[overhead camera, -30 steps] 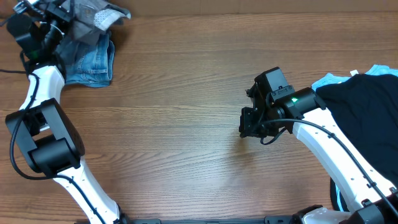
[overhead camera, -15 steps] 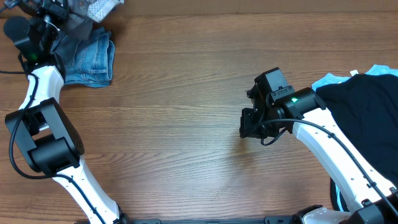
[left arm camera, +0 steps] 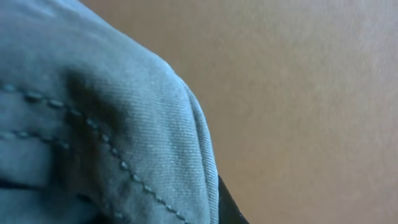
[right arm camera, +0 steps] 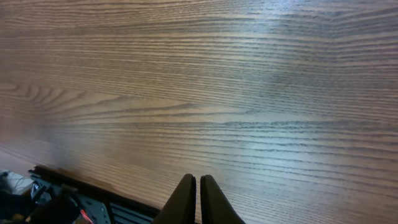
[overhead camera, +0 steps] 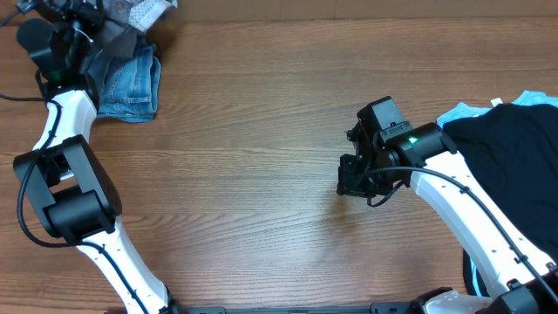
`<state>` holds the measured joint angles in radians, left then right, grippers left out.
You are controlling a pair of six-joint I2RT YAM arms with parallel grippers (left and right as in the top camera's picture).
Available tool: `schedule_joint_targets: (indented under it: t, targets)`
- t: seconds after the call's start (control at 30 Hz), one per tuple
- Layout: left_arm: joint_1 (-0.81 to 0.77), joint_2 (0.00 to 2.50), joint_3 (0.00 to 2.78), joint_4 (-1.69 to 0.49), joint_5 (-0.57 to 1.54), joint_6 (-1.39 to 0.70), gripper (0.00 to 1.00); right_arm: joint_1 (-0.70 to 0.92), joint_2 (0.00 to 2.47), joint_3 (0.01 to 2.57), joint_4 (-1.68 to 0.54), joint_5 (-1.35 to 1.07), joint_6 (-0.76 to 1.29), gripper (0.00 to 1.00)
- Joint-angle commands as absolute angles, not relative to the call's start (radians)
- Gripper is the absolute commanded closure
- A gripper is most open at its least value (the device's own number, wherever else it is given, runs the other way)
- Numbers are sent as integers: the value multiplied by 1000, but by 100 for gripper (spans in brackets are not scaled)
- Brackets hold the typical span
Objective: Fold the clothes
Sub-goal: 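Lower the grey shorts onto the blue denim with the left gripper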
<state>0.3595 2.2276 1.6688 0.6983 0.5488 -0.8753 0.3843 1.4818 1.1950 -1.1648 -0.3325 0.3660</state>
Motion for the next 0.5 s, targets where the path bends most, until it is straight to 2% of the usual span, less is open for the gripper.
schedule_joint_targets:
  t: [0.0,0.2,0.47]
  targets:
    - [359,2268,1712,752,514,-868,96,387,1466,1213,-1161,-342,366,92]
    - [358,2328,1745,756,538,-868,96,387,1466,1213,-1161,-342,366,92]
    - [390,2360,1745,632,718,-778,96,387,1466,1213,-1135,-341,366,92]
